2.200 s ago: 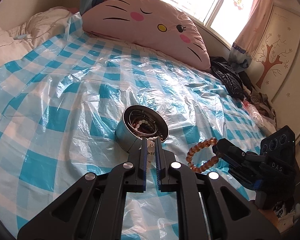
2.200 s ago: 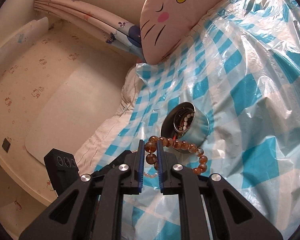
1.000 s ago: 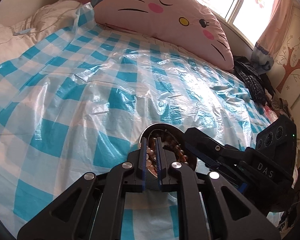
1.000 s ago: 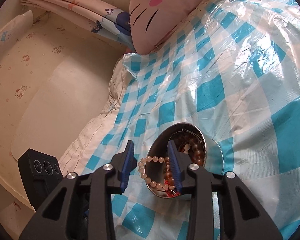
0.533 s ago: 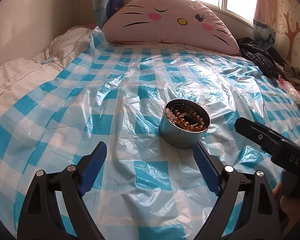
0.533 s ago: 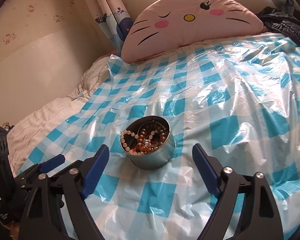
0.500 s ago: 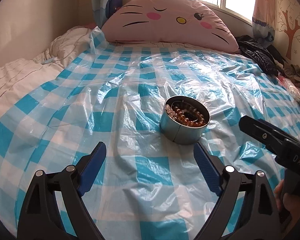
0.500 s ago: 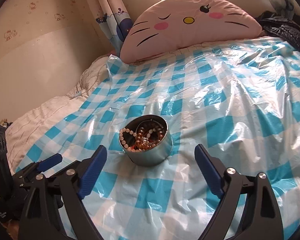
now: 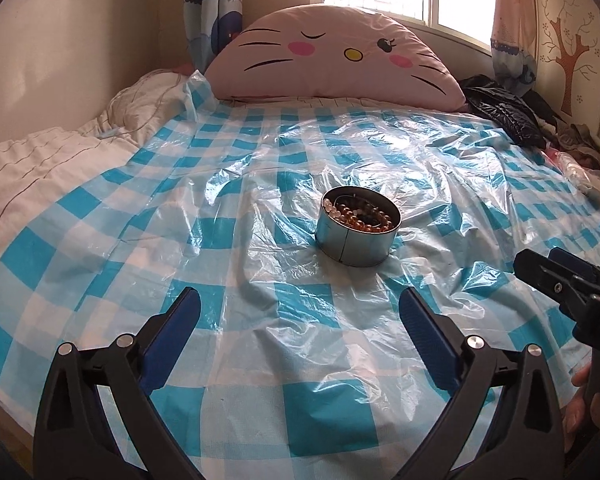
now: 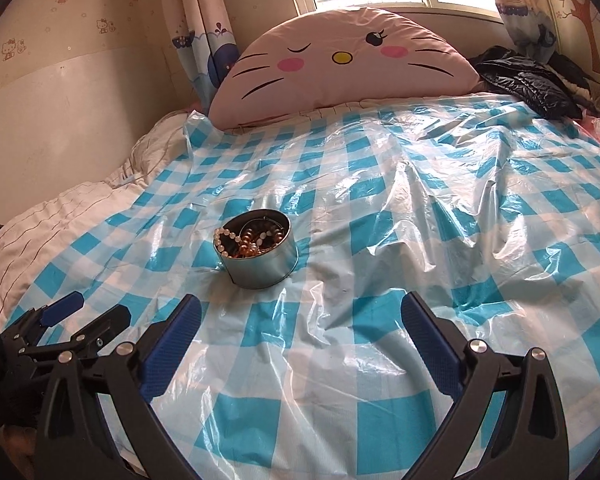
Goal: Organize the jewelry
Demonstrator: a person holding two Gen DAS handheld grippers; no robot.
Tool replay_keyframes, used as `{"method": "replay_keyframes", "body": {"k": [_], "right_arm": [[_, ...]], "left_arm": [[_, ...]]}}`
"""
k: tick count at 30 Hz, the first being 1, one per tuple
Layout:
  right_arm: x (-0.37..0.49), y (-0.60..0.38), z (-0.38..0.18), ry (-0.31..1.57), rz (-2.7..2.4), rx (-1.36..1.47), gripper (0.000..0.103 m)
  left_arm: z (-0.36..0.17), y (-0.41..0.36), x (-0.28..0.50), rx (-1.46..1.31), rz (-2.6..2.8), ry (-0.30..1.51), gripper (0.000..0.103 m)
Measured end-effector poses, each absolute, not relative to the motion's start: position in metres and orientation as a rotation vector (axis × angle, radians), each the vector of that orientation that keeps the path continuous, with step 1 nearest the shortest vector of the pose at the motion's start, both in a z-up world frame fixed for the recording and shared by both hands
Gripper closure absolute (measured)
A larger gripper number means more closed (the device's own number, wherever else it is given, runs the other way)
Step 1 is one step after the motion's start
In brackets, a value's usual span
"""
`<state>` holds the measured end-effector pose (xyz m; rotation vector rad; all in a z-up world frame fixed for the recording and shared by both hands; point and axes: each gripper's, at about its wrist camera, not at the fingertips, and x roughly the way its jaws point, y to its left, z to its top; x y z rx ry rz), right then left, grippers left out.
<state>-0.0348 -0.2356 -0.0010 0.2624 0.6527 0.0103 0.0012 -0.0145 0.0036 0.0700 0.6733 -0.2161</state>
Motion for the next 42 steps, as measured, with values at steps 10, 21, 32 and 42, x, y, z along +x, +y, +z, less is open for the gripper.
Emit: {"method": "replay_keyframes", "body": {"k": [10, 21, 32, 42], "right_arm": [[-0.041, -0.245, -0.004, 0.672, -0.019, 0.299, 0.007], [-0.039, -0.240, -0.004, 0.677, -0.038, 0.262, 0.007], [-0.036, -0.240, -0.005, 0.690, -0.047, 0.253, 0.007], [-0.037, -0.239, -0.005, 0.692, -0.048, 0.252, 0.007]], "left_arm": [[0.008, -0.007, -0.011, 0.057, -0.187, 0.656, 0.007], [0.004, -0.008, -0.008, 0.064, -0.185, 0.673, 0.007], [0.004, -0.009, -0.008, 0.069, -0.186, 0.668, 0.007], [0.005, -0.013, -0.009, 0.091, -0.183, 0.667, 0.007]]}}
